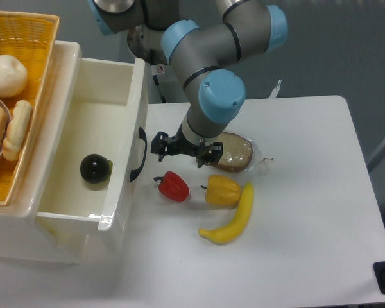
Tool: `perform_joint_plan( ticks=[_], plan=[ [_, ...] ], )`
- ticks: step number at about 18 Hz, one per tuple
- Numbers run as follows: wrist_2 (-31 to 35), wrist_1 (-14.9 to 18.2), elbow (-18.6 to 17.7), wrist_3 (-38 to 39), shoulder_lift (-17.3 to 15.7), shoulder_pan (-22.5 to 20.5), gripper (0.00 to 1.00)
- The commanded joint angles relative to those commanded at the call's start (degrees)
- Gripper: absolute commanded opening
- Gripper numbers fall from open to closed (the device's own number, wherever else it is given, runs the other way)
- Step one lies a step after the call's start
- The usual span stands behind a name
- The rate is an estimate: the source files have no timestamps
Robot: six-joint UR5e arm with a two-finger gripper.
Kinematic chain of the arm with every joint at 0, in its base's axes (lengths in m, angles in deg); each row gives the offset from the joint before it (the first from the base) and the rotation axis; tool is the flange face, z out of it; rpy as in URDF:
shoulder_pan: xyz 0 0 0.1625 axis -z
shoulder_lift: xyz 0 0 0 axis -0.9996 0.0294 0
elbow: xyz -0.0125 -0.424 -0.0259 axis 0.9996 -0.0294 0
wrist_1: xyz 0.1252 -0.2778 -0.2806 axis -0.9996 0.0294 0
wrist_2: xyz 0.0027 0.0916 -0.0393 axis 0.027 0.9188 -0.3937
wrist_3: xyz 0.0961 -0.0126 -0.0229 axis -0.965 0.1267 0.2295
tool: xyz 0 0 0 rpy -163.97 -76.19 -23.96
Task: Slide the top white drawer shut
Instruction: 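Lower the gripper against the drawer front beside its black handle, then push the white drawer into the cabinet with the gripper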
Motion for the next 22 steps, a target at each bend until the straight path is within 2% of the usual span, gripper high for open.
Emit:
perform_joint_plan(
  ticks=[22],
  plan=[
    [-0.70, 0.18, 0.79, 0.00, -1.76, 7.38, 1.00]
  ],
)
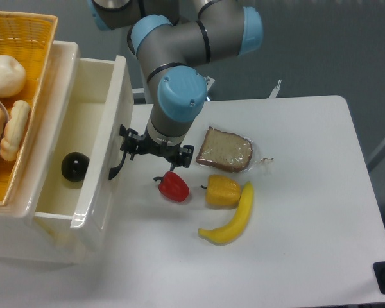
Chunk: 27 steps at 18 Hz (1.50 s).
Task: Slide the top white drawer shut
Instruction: 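Push the white drawer into the cabinet with the gripper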
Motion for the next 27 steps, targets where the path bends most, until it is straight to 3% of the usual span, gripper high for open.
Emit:
perform_joint_plan(
  ticks=[27],
  plan=[
    [0.00, 0.09, -0.18, 0.70, -0.88, 5.37, 1.00]
  ],
)
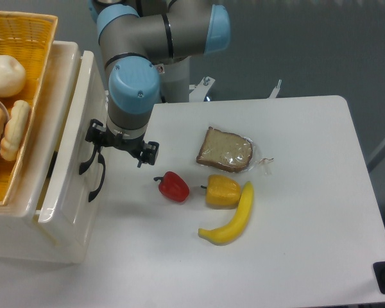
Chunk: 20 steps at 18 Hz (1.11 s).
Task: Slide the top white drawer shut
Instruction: 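Push the white drawer into the cabinet with the gripper, then retract the gripper up and away from the closed drawer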
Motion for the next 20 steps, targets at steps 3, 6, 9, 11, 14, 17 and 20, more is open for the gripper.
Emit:
perform_joint_plan(
  ticks=[3, 6, 9, 11, 14, 17, 20],
  plan=[
    [0.09, 0.26, 0.00, -0.09, -0.09, -0.35, 1.00],
    [0.44, 0.18, 0.18, -0.61, -0.26, -2.45, 1.00],
    [2.27, 0.00, 1.58, -2.01, -0.70, -7.37, 1.00],
    [5.08, -0.09, 2.02, -5.87, -0.70, -10.62, 1.00],
    [6.59, -0.44, 2.29, -13.07, -0.53, -16.94, 1.00],
    [6.68, -0.44, 2.29, -21.07, -0.53, -22.57, 1.00],
    [6.77, -0.44, 2.55, -24.16, -0.88, -27.24, 1.00]
  ],
)
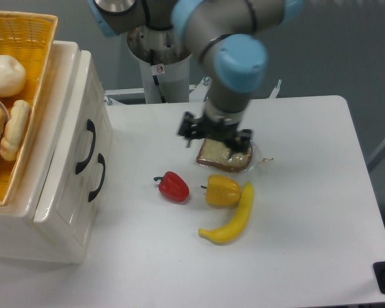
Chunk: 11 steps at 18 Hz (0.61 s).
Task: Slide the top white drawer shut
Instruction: 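Retract the gripper up and away from the closed drawer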
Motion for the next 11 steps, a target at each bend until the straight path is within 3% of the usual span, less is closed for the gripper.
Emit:
perform_joint_plan(
  ticks=[4, 11],
  plan=[
    [4.47, 0.00, -0.62, -1.50, -0.27, -3.26, 1.00],
    [5.62, -0.26, -0.18, -0.97, -0.53, -8.36, 1.00]
  ],
)
